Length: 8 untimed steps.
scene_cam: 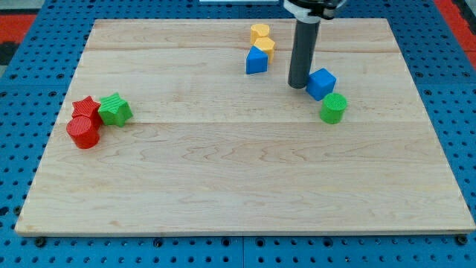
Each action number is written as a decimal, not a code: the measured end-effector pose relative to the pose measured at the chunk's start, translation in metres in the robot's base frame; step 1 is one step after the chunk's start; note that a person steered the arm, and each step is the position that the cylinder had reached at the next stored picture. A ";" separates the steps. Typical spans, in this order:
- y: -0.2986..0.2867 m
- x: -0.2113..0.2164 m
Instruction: Push the blue triangle to the blue cube
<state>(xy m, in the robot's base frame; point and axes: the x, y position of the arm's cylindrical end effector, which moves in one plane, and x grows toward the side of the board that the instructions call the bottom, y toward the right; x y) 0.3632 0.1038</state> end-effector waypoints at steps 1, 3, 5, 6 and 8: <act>-0.005 -0.024; -0.145 -0.052; -0.229 -0.101; -0.158 -0.081; -0.055 -0.064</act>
<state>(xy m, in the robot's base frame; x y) 0.2991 0.0484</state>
